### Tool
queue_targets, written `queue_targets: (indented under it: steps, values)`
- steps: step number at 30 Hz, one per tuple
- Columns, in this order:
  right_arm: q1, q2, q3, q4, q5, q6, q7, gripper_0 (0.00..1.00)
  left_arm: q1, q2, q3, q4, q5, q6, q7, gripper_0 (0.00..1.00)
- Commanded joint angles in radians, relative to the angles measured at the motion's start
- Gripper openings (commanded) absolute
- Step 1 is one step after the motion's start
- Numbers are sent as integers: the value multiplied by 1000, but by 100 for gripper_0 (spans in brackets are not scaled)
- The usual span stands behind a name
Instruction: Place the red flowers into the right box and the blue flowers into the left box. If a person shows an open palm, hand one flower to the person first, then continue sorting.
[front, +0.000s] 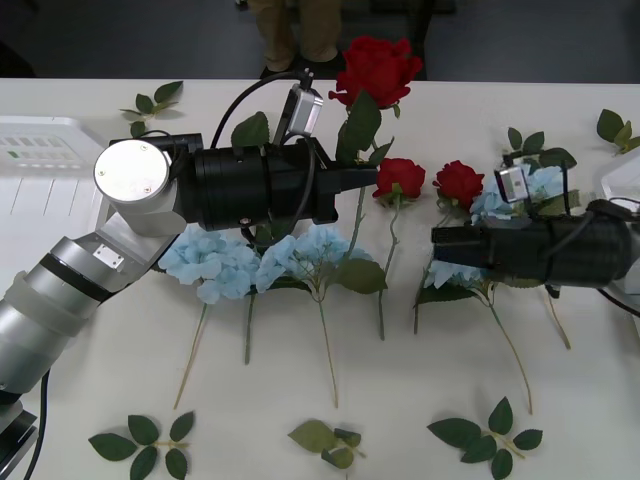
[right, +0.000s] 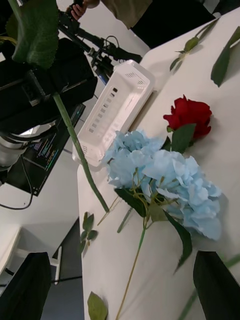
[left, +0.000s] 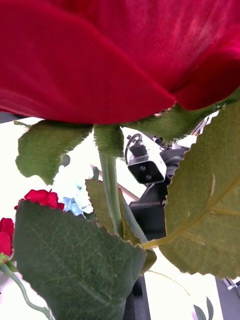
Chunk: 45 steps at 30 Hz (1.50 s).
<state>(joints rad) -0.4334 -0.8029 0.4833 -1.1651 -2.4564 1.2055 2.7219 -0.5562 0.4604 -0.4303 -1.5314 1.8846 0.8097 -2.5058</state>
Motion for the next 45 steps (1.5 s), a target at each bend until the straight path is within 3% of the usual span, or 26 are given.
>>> queue_targets:
  steps: [1,7,17,21,23,24,42,43,44,45]
  values:
    - [7,30,74,-160,-53,-158,-17,82,4,-17,-1,-15,5,-11,-77,0]
    - [12,25,135,-304,-53,-342,-17,82,4,-23,10,-15,7,-11,-77,0]
    - [27,45,201,-424,-10,-514,-17,82,2,-29,10,-15,8,-14,-81,0]
    - [27,62,216,-424,1,-534,-17,50,2,-29,15,-15,10,-14,-79,0]
    - [27,70,218,-424,4,-543,-17,20,2,-29,15,-15,18,-12,-81,0]
    - [27,74,218,-424,8,-549,-17,1,2,-28,15,-15,19,-14,-79,0]
    - [25,82,216,-424,2,-583,-17,0,4,-23,15,-15,27,-14,-76,2]
    - [25,82,216,-424,2,-583,-17,0,4,-22,15,-13,28,-14,-74,6]
    - [25,77,215,-424,2,-583,-17,0,4,-23,15,-13,31,-14,-70,82]
    - [25,76,215,-424,2,-583,-17,0,4,-23,15,-13,33,-15,-68,100]
